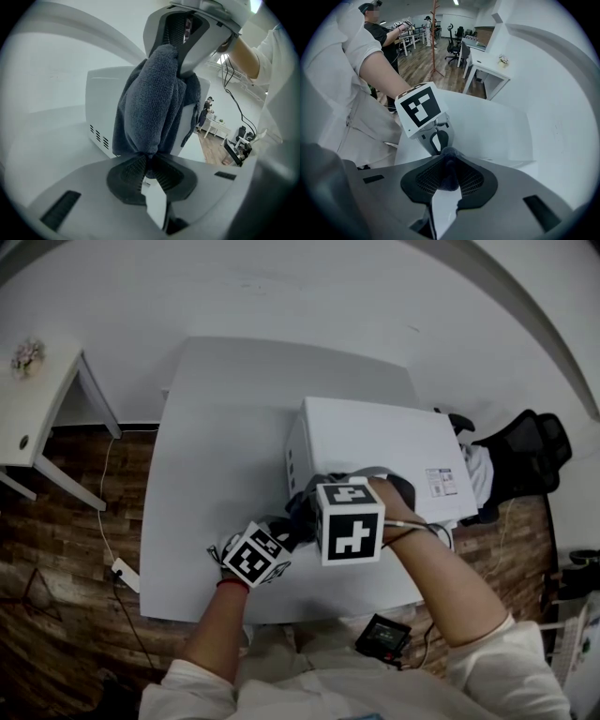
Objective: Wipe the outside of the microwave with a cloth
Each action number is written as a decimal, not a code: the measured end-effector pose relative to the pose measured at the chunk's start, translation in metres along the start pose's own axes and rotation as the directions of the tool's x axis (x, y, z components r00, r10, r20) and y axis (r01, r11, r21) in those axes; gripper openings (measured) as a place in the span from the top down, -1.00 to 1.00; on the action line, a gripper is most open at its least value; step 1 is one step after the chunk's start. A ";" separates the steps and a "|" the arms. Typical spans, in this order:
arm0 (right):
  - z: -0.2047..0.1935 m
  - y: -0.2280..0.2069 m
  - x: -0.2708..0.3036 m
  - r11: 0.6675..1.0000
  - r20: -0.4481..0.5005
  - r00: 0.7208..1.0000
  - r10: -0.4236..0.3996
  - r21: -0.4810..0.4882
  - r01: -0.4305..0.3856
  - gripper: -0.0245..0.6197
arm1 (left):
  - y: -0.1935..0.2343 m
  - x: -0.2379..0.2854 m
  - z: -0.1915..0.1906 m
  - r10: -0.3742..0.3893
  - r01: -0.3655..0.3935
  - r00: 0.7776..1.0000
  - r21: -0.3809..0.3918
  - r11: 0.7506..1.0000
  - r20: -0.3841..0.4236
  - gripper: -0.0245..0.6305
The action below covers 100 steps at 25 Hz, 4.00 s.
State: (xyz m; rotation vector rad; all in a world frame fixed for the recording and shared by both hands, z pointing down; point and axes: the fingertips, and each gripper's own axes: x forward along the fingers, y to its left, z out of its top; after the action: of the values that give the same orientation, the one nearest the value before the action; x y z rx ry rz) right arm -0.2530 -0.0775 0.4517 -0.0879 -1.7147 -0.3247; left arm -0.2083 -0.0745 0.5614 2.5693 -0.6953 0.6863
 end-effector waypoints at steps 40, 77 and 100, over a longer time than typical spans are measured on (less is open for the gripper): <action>-0.013 -0.136 0.017 0.999 0.033 0.998 -0.052 0.000 0.052 0.64 | 0.149 0.034 0.071 0.137 -0.122 0.981 0.114 0.986 -0.139 0.82; -0.212 -0.008 -0.080 0.720 0.294 0.885 -0.360 0.691 0.063 0.65 | -0.024 0.025 0.203 0.123 -0.036 0.984 0.537 0.843 -0.128 0.82; -0.419 0.034 -0.097 0.835 0.353 0.900 -0.255 0.549 0.021 0.65 | -0.134 0.176 0.267 0.269 -0.128 0.919 0.427 0.895 -0.289 0.82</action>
State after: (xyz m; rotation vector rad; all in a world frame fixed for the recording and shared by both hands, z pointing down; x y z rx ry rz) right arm 0.1722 -0.1431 0.4188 0.4157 -2.1859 0.0903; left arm 0.0922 -0.1581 0.4114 2.6418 -0.7740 1.4417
